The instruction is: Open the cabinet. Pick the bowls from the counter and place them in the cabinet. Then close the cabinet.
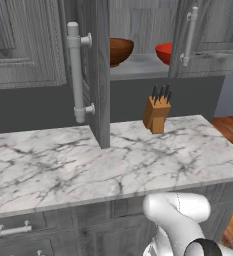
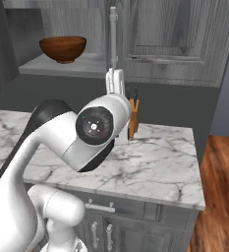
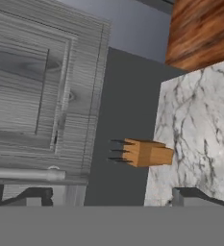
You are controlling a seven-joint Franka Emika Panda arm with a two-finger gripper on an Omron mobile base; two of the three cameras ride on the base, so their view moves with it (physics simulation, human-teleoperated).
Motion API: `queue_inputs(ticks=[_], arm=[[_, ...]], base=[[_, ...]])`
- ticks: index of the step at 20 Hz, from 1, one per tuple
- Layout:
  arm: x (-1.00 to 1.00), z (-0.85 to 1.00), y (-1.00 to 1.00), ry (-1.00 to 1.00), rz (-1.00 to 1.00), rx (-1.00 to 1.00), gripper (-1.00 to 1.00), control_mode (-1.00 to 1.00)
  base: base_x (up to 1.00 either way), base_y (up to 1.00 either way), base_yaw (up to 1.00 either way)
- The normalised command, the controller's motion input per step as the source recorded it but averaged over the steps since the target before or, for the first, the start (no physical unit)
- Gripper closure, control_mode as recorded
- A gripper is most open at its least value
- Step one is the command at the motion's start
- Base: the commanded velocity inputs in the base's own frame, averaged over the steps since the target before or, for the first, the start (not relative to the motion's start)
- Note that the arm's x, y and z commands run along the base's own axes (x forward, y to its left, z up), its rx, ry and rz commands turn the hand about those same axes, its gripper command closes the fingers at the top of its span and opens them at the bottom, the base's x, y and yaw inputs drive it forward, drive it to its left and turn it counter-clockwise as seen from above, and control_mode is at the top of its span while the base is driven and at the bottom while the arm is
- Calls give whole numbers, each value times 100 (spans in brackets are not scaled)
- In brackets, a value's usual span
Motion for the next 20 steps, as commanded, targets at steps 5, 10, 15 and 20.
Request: queue_inputs(ticks=[5, 10, 15, 20], arm=[[-21, -14, 93, -6, 2, 0, -100, -100], [-46, -16, 77, -29, 0, 13, -100, -100], [-58, -9, 74, -9, -3, 19, -100, -100], [-73, 0, 85, 0, -5, 18, -100, -100]], base=[[0, 0, 0], [0, 0, 0], [0, 0, 0], [0, 0, 0]])
